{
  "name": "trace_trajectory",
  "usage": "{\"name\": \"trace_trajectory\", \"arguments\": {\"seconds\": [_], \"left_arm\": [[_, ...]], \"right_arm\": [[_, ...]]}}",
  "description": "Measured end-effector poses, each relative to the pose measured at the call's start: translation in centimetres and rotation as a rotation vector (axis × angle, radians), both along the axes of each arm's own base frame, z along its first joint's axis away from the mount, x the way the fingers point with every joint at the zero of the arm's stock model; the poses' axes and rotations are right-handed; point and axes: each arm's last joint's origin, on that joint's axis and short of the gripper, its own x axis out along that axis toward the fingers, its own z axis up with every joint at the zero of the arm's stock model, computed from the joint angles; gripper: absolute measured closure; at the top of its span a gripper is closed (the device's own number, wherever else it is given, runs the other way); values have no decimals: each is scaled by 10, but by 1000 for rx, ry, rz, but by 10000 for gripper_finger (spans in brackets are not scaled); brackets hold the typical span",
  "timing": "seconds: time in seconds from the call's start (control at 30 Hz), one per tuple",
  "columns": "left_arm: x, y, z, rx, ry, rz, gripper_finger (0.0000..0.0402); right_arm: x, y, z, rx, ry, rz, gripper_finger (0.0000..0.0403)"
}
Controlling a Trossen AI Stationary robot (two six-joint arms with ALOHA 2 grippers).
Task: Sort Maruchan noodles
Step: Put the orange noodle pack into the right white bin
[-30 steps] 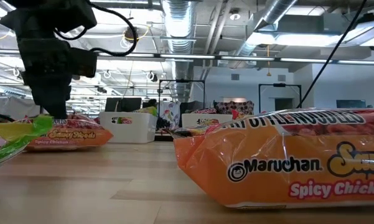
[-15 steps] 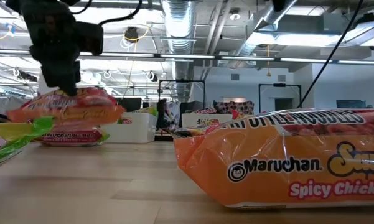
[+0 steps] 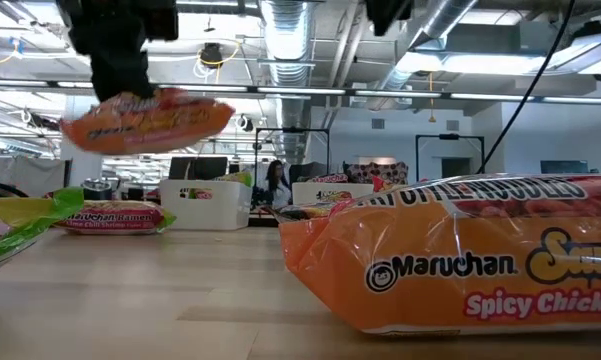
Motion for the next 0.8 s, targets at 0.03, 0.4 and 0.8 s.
{"name": "trace_trajectory", "arguments": {"seconds": [0.03,0.4,0.8], "left_arm": [[1,0,4,5,-13,-2,401],[6,1,35,63,-117,20,401],[8,8,46,182,-156,110,401]], "right_arm": [[1,-6,3,8,-13,17,266],[0,-84,26,108,-160,150,266],[-9,-160,33,241,-361,167,266]]}}
